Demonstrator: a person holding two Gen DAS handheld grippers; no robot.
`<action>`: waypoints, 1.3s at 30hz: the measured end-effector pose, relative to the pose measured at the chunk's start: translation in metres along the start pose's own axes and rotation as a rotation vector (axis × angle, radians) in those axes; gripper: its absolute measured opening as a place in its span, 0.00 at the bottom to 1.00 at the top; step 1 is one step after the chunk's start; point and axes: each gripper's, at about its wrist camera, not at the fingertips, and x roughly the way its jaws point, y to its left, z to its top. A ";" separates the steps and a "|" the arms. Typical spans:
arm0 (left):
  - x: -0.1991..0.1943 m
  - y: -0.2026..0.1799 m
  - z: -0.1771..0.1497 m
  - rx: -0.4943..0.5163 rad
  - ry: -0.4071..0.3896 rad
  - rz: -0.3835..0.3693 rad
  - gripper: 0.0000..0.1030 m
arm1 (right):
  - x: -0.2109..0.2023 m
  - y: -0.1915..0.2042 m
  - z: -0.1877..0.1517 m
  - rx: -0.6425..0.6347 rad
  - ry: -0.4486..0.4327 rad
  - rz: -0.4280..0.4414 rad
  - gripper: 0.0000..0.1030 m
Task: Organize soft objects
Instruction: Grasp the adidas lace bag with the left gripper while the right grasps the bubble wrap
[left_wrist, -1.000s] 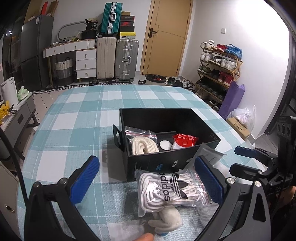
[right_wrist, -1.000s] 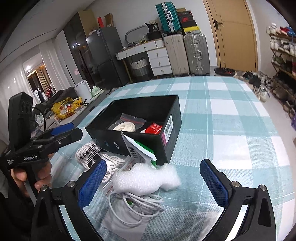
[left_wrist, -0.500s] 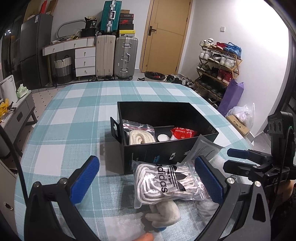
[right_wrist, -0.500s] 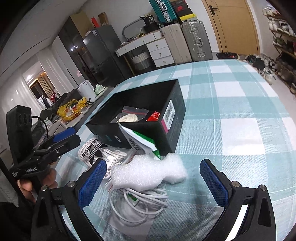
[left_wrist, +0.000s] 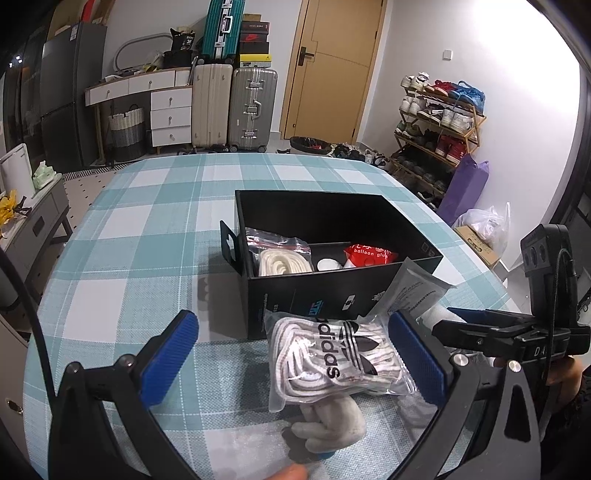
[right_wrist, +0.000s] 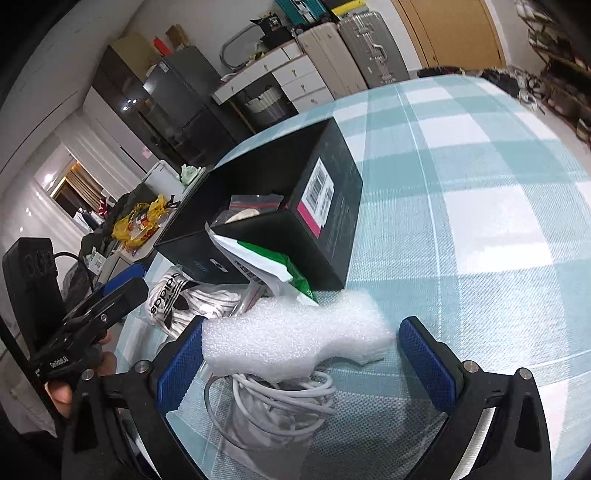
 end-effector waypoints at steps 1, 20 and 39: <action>0.000 0.000 0.000 -0.002 0.000 -0.001 1.00 | 0.000 0.000 0.000 -0.005 -0.002 0.001 0.99; 0.009 -0.009 -0.009 0.025 0.051 -0.015 1.00 | -0.038 0.021 -0.001 -0.098 -0.126 0.033 0.89; 0.025 -0.040 -0.019 0.179 0.104 0.050 0.93 | -0.041 0.024 -0.002 -0.105 -0.135 0.037 0.89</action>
